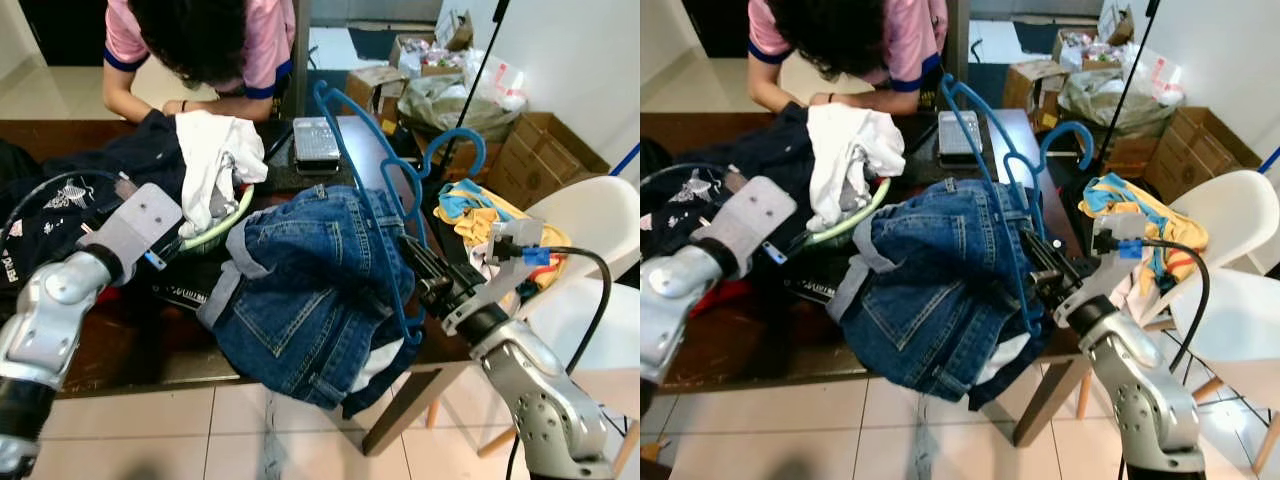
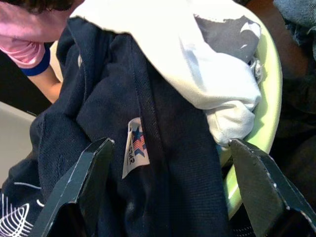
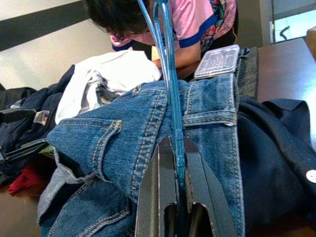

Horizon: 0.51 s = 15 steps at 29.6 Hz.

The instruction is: Hang hanger

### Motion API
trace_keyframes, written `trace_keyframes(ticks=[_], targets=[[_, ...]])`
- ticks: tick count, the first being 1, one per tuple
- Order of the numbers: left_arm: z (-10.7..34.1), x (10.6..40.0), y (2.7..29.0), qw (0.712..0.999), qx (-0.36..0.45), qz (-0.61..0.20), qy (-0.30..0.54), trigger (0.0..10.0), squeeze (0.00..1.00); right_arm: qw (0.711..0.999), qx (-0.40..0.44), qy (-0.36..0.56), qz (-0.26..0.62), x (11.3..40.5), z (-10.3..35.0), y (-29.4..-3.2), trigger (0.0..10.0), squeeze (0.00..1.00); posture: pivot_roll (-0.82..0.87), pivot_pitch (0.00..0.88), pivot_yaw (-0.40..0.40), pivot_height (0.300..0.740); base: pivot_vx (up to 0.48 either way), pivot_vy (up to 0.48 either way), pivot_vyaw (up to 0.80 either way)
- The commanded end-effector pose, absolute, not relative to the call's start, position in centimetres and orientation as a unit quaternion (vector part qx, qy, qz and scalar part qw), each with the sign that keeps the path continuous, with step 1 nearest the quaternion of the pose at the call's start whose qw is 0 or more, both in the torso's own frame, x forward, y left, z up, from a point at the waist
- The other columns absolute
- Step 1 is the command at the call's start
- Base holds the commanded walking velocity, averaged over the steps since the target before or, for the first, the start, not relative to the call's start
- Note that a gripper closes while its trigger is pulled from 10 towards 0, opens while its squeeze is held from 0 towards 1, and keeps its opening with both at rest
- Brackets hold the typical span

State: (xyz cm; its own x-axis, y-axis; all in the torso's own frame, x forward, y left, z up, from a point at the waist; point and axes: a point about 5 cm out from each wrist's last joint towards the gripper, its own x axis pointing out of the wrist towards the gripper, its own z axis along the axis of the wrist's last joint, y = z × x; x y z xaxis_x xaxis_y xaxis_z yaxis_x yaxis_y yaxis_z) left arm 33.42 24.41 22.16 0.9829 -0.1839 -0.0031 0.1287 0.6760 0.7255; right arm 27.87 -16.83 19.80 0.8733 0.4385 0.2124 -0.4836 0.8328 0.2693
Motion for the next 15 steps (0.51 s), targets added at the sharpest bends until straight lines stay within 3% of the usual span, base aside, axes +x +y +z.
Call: trace_keyframes(ticks=[1, 7, 15], targets=[[20.9, 33.7, 23.9, 0.91, 0.403, -0.096, -0.017, 10.0, 0.0, 0.957, 0.15, -0.067, 0.24, 27.6, 19.7, -16.8, 10.0, 0.0, 0.04, 0.14, -0.042, 0.74, 0.0, 0.0, 0.0], [20.6, 34.0, 22.8, 0.906, 0.406, -0.117, -0.021, 10.0, 0.0, 0.958, 0.147, -0.067, 0.239, 27.6, 19.7, -16.8, 10.0, 0.0, 0.04, 0.141, -0.043, 0.74, 0.0, 0.0, 0.0], [18.2, 34.0, 22.9, 0.905, 0.405, -0.1, 0.083, 10.0, 0.0, 0.958, 0.146, -0.063, 0.24, 27.6, 19.4, -16.7, 10.0, 0.0, 0.04, 0.132, -0.042, 0.74, 0.0, 0.0, 0.0]])
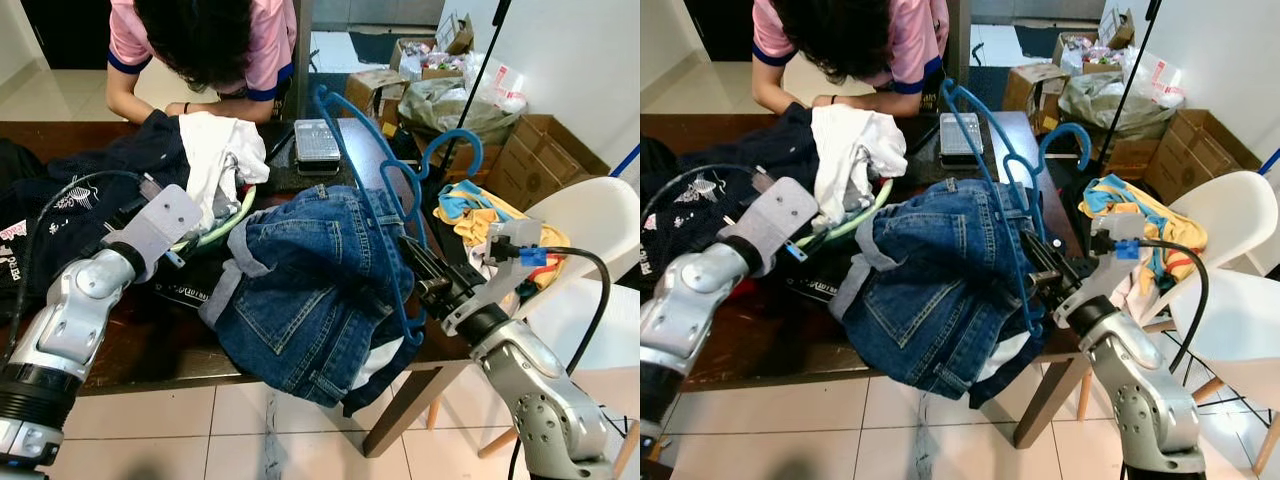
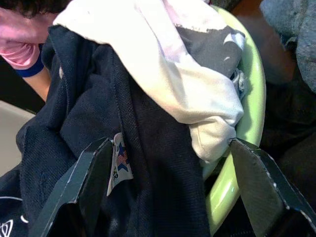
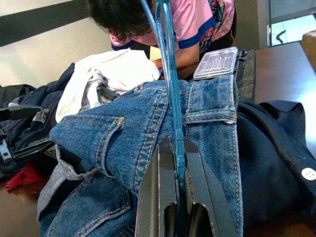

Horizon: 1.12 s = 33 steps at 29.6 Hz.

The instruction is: Hang hanger

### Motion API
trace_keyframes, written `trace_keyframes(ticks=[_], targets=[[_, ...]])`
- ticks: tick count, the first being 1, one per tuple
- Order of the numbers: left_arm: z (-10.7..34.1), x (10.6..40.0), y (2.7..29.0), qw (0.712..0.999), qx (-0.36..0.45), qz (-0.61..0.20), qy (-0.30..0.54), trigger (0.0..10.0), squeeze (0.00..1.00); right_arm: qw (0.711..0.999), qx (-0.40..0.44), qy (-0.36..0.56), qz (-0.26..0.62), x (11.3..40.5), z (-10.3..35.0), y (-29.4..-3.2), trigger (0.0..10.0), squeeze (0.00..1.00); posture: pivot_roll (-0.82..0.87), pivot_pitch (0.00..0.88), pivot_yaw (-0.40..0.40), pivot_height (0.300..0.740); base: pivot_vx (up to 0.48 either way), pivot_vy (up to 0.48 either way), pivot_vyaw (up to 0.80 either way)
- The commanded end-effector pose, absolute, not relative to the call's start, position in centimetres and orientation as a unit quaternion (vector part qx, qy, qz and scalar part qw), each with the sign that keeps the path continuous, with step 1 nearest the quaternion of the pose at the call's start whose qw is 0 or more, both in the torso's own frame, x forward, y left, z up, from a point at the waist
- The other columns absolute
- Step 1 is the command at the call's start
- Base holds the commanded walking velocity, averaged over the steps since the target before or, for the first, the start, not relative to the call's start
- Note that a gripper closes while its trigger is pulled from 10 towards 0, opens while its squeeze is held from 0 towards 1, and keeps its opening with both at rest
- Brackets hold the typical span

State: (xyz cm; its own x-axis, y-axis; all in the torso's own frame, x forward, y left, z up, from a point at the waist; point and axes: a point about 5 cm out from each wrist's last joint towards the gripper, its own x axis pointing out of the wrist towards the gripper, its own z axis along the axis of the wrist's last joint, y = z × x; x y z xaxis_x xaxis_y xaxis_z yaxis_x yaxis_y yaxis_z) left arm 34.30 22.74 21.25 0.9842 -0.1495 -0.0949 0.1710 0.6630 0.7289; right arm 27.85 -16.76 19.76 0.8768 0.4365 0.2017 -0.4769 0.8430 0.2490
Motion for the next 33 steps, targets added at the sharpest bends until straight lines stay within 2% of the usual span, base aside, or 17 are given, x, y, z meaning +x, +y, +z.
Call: trace_keyframes(ticks=[1, 6, 12, 15, 17, 18, 21, 24, 33], targets=[[17.9, 34.0, 23.0, 0.901, 0.413, -0.094, 0.091, 10.0, 0.0, 0.958, 0.146, -0.063, 0.24, 27.7, 19.3, -16.6, 10.0, 0.0, 0.04, 0.132, -0.039, 0.74, 0.0, 0.0, 0.0], [17.5, 34.1, 23.2, 0.895, 0.427, -0.084, 0.099, 10.0, 0.0, 0.958, 0.146, -0.063, 0.24, 27.7, 19.3, -16.5, 10.0, 0.0, 0.04, 0.135, -0.035, 0.74, 0.0, 0.0, 0.0], [18.6, 34.1, 23.7, 0.895, 0.432, -0.057, 0.094, 10.0, 0.0, 0.959, 0.145, -0.062, 0.236, 27.6, 19.3, -16.7, 10.0, 0.0, 0.04, 0.137, -0.031, 0.74, 0.0, 0.0, 0.0], [20.3, 33.5, 24.5, 0.882, 0.46, -0.009, 0.101, 10.0, 0.0, 0.96, 0.145, -0.061, 0.232, 27.5, 19.2, -16.8, 10.0, 0.0, 0.04, 0.142, -0.029, 0.74, 0.0, 0.0, 0.0], [20.3, 33.5, 24.5, 0.882, 0.46, -0.009, 0.101, 10.0, 0.0, 0.96, 0.145, -0.061, 0.232, 27.5, 19.2, -16.8, 10.0, 0.0, 0.04, 0.142, -0.029, 0.74, 0.0, 0.0, 0.0], [20.8, 32.2, 23.9, 0.875, 0.467, -0.037, 0.125, 10.0, 0.0, 0.961, 0.144, -0.06, 0.23, 27.5, 19.1, -16.9, 10.0, 0.0, 0.05, 0.147, -0.032, 0.74, 0.0, 0.0, 0.0], [20.6, 31.6, 23.4, 0.873, 0.462, -0.063, 0.142, 10.0, 0.0, 0.961, 0.144, -0.06, 0.229, 27.6, 19.1, -16.9, 10.0, 0.0, 0.05, 0.147, -0.032, 0.74, 0.0, 0.0, 0.0], [20.6, 30.2, 21.7, 0.888, 0.405, -0.143, 0.162, 10.0, 0.0, 0.961, 0.144, -0.059, 0.228, 27.6, 19.1, -16.9, 10.0, 0.0, 0.05, 0.149, -0.034, 0.74, 0.0, 0.0, 0.0], [22.7, 29.8, 22.0, 0.883, 0.41, -0.159, 0.163, 10.0, 0.0, 0.961, 0.146, -0.057, 0.229, 27.7, 18.9, -16.7, 10.0, 0.0, 0.06, 0.148, -0.029, 0.74, 0.0, 0.0, 0.0]])
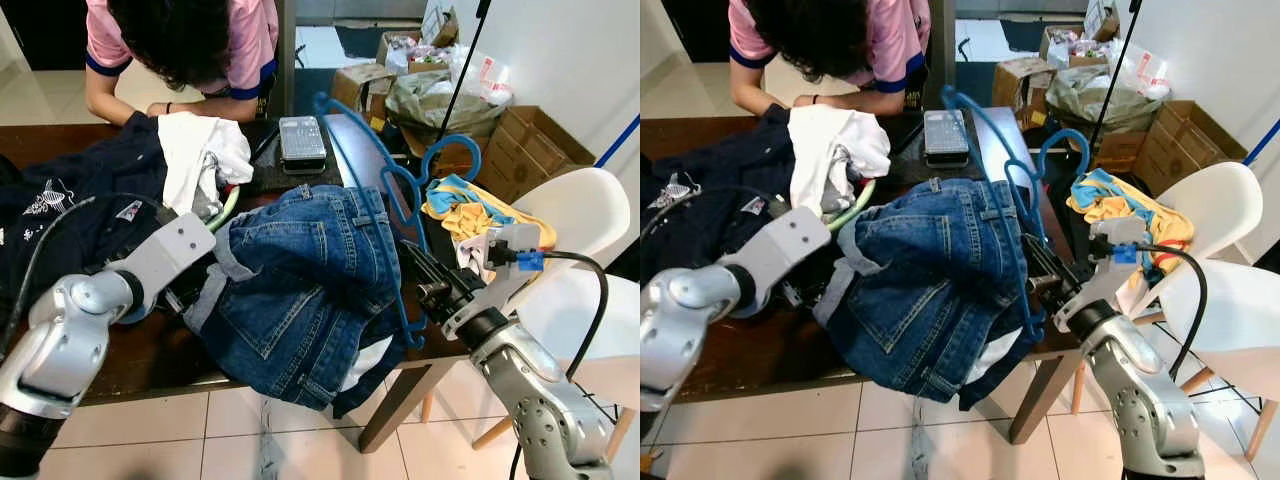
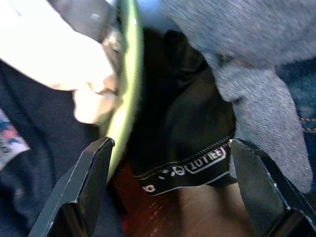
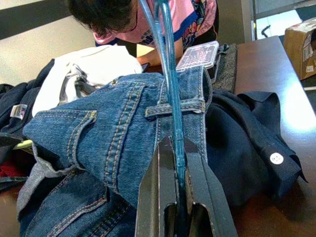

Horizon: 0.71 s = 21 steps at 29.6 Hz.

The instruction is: Hang hanger

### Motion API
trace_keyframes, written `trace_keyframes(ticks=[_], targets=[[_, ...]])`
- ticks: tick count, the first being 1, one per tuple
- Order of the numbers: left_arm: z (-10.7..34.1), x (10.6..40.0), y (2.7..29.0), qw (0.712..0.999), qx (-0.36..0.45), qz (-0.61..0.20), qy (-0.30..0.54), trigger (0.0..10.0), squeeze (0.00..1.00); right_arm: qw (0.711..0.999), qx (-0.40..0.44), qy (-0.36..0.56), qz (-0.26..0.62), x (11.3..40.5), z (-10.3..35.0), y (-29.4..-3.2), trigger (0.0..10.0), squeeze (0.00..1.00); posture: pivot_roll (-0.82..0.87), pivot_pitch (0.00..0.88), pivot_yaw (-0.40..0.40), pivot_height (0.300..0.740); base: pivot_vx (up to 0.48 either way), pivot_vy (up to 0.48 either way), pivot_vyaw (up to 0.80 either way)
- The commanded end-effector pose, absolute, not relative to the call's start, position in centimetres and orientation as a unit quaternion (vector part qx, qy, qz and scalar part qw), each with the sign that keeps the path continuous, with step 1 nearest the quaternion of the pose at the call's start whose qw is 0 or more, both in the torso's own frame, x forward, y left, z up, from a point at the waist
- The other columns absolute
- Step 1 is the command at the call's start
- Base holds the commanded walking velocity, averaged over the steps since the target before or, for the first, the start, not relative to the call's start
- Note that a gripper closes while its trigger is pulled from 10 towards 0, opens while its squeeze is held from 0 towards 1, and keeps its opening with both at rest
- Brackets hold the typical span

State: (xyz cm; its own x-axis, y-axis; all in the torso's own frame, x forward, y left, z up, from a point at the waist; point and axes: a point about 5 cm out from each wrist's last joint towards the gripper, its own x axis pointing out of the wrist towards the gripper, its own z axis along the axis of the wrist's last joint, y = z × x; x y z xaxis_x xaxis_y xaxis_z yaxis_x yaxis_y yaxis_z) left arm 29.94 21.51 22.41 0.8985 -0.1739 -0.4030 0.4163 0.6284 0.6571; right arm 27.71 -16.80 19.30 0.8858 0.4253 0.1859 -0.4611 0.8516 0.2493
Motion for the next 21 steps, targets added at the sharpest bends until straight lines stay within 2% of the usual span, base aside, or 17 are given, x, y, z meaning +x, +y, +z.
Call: trace_keyframes(ticks=[1, 8, 20, 21], targets=[[22.7, 29.8, 22.0, 0.883, 0.41, -0.159, 0.163, 10.0, 0.0, 0.961, 0.146, -0.057, 0.229, 27.7, 18.9, -16.7, 10.0, 0.0, 0.06, 0.148, -0.029, 0.74, 0.0, 0.0, 0.0], [22.4, 29.6, 23.8, 0.862, 0.463, -0.084, 0.187, 10.0, 0.0, 0.962, 0.145, -0.057, 0.225, 27.7, 18.8, -16.8, 10.0, 0.0, 0.06, 0.149, -0.032, 0.74, 0.0, 0.0, 0.0], [21.1, 29.2, 24.5, 0.851, 0.471, -0.075, 0.22, 10.0, 0.0, 0.962, 0.143, -0.057, 0.224, 27.7, 18.8, -16.9, 10.0, 0.0, 0.05, 0.148, -0.029, 0.74, 0.0, 0.0, 0.0], [20.7, 29.2, 24.8, 0.846, 0.477, -0.07, 0.228, 7.8, 0.0, 0.963, 0.142, -0.057, 0.223, 27.7, 18.8, -16.9, 10.0, 0.0, 0.05, 0.147, -0.03, 0.74, 0.0, 0.0, 0.0]])
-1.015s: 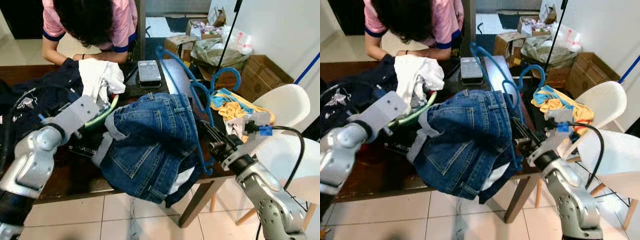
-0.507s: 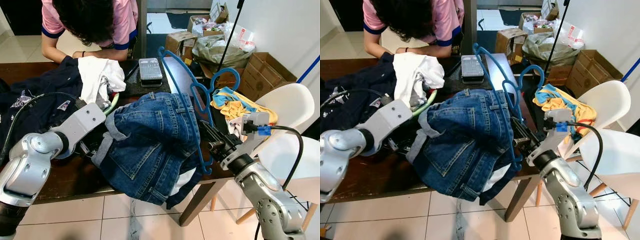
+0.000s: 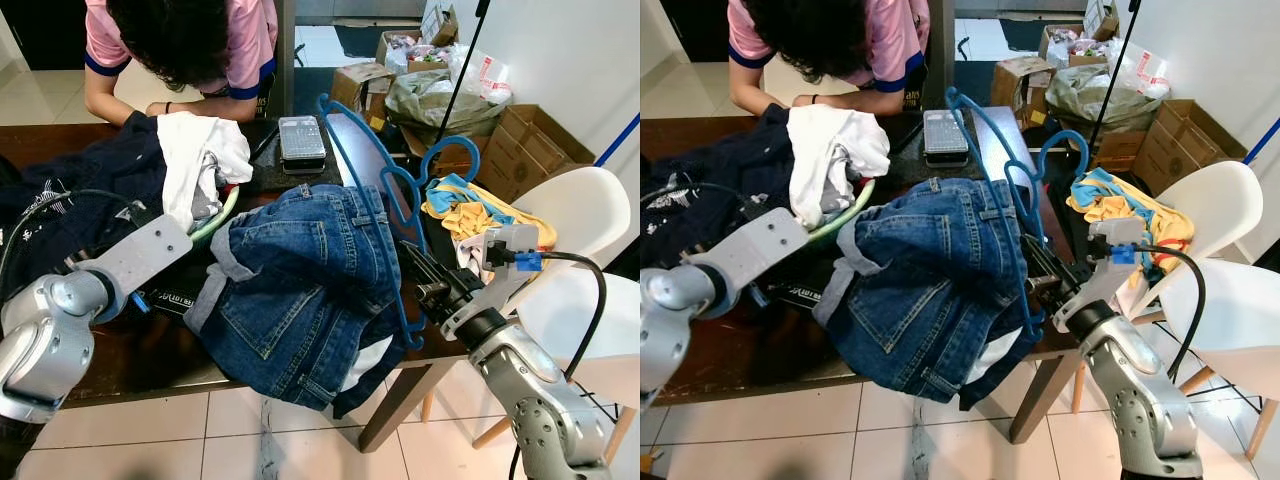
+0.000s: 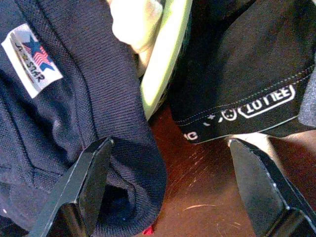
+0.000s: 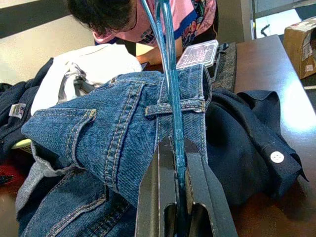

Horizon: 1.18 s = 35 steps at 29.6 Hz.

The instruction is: Hang hanger

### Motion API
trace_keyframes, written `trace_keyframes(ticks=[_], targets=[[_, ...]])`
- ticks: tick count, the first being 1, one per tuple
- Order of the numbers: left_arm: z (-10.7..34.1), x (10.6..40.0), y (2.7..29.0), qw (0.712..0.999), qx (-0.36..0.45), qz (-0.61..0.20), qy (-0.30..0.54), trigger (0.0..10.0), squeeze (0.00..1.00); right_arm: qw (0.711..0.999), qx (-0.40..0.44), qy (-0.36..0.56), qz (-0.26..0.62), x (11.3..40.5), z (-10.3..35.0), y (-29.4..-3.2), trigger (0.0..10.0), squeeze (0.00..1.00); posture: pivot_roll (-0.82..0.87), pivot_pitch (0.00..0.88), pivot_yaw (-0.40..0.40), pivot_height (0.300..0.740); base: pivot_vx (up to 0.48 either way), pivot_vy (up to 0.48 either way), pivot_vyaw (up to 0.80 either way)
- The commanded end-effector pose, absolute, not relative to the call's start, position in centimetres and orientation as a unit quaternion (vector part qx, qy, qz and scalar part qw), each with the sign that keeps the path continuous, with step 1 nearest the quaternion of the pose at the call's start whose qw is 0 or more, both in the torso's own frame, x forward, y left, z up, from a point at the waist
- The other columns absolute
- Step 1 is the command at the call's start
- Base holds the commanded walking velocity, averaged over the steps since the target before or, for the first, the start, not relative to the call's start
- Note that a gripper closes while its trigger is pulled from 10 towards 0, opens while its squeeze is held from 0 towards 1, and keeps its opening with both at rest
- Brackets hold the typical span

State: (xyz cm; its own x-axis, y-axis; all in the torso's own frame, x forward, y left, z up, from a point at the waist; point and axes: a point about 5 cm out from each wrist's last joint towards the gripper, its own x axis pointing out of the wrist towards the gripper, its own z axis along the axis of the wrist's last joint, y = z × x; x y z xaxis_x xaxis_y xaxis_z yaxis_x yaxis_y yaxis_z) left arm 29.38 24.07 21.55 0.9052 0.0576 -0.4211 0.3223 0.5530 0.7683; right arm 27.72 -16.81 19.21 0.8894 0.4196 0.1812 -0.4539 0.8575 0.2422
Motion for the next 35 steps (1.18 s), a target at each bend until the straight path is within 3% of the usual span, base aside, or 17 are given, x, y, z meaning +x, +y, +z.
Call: trace_keyframes(ticks=[1, 2, 3, 4, 8, 10, 18, 19, 20, 21, 22, 25, 26, 27, 30, 33, 35], targets=[[20.5, 29.2, 25.2, 0.842, 0.482, -0.063, 0.233, 6.0, 0.0, 0.963, 0.141, -0.057, 0.222, 27.7, 18.8, -16.9, 10.0, 0.0, 0.05, 0.147, -0.03, 0.74, 0.0, 0.0, 0.0], [20.5, 29.2, 25.2, 0.842, 0.482, -0.063, 0.233, 6.0, 0.0, 0.963, 0.141, -0.057, 0.222, 27.7, 18.8, -16.9, 10.0, 0.0, 0.05, 0.147, -0.03, 0.74, 0.0, 0.0, 0.0], [20.5, 29.2, 25.5, 0.838, 0.489, -0.053, 0.236, 4.6, 0.0, 0.964, 0.14, -0.056, 0.221, 27.7, 18.8, -17.0, 10.0, 0.0, 0.05, 0.146, -0.03, 0.74, 0.0, 0.0, 0.0], [20.7, 29.2, 26.1, 0.832, 0.5, -0.04, 0.238, 3.9, 0.0, 0.964, 0.14, -0.056, 0.22, 27.7, 18.8, -17.1, 10.0, 0.0, 0.05, 0.145, -0.031, 0.74, 0.0, 0.0, 0.0], [20.8, 29.2, 26.4, 0.827, 0.508, -0.03, 0.238, 3.9, 0.0, 0.964, 0.139, -0.056, 0.219, 27.7, 18.8, -17.1, 10.0, 0.0, 0.05, 0.145, -0.031, 0.74, 0.0, 0.0, 0.0], [21.0, 29.2, 27.5, 0.811, 0.533, -0.003, 0.243, 0.0, 0.0, 0.964, 0.138, -0.055, 0.219, 27.7, 18.7, -17.2, 10.0, 0.0, 0.05, 0.138, -0.032, 0.74, 0.0, 0.0, 0.0], [21.5, 29.2, 28.6, 0.803, 0.543, 0.018, 0.244, 0.0, 0.0, 0.964, 0.138, -0.053, 0.22, 27.7, 18.6, -17.1, 10.0, 0.0, 0.05, 0.135, -0.032, 0.74, 0.0, 0.0, 0.0], [21.8, 29.4, 28.2, 0.824, 0.515, 0.012, 0.235, 0.0, 0.0, 0.964, 0.138, -0.053, 0.22, 27.7, 18.5, -17.1, 10.0, 0.0, 0.05, 0.134, -0.031, 0.74, 0.0, 0.0, 0.0], [21.8, 29.4, 28.2, 0.824, 0.515, 0.012, 0.235, 0.0, 0.0, 0.964, 0.138, -0.053, 0.22, 27.7, 18.5, -17.1, 10.0, 0.0, 0.05, 0.134, -0.031, 0.74, 0.0, 0.0, 0.0], [23.1, 29.9, 26.9, 0.873, 0.446, -0.006, 0.198, 0.0, 0.0, 0.964, 0.138, -0.053, 0.219, 27.8, 18.5, -17.1, 10.0, 0.0, 0.05, 0.136, -0.033, 0.74, 0.0, 0.0, 0.0], [26.4, 30.8, 24.9, 0.932, 0.347, -0.028, 0.102, 0.0, 0.0, 0.965, 0.138, -0.053, 0.219, 27.8, 18.5, -17.2, 10.0, 0.0, 0.05, 0.136, -0.033, 0.74, 0.0, 0.0, 0.0], [28.8, 31.1, 23.7, 0.959, 0.278, -0.047, 0.032, 0.0, 0.0, 0.965, 0.138, -0.053, 0.218, 27.8, 18.5, -17.2, 10.0, 0.0, 0.05, 0.136, -0.033, 0.74, 0.0, 0.0, 0.0], [31.8, 31.1, 23.1, 0.974, 0.216, -0.053, -0.048, 0.0, 0.0, 0.965, 0.138, -0.053, 0.217, 27.8, 18.5, -17.2, 10.0, 0.0, 0.05, 0.136, -0.033, 0.74, 0.0, 0.0, 0.0], [31.8, 31.1, 23.1, 0.974, 0.216, -0.053, -0.048, 0.0, 0.0, 0.965, 0.138, -0.053, 0.217, 27.8, 18.5, -17.2, 10.0, 0.0, 0.05, 0.136, -0.033, 0.74, 0.0, 0.0, 0.0], [39.5, 30.3, 24.1, 0.97, 0.103, -0.033, -0.218, 0.0, 0.0, 0.965, 0.139, -0.054, 0.218, 27.8, 18.5, -17.1, 10.0, 0.0, 0.06, 0.134, -0.033, 0.74, 0.0, 0.0, 0.0], [41.0, 30.0, 24.7, 0.965, 0.075, -0.028, -0.25, 0.0, 0.0, 0.964, 0.14, -0.054, 0.218, 27.9, 18.4, -17.0, 10.0, 0.0, 0.06, 0.133, -0.031, 0.74, 0.0, 0.0, 0.0], [44.0, 29.1, 25.6, 0.948, 0.008, -0.035, -0.316, 0.0, 0.0, 0.964, 0.142, -0.053, 0.218, 27.9, 18.3, -16.9, 10.0, 0.0, 0.06, 0.132, -0.032, 0.74, 0.0, 0.0, 0.0]])
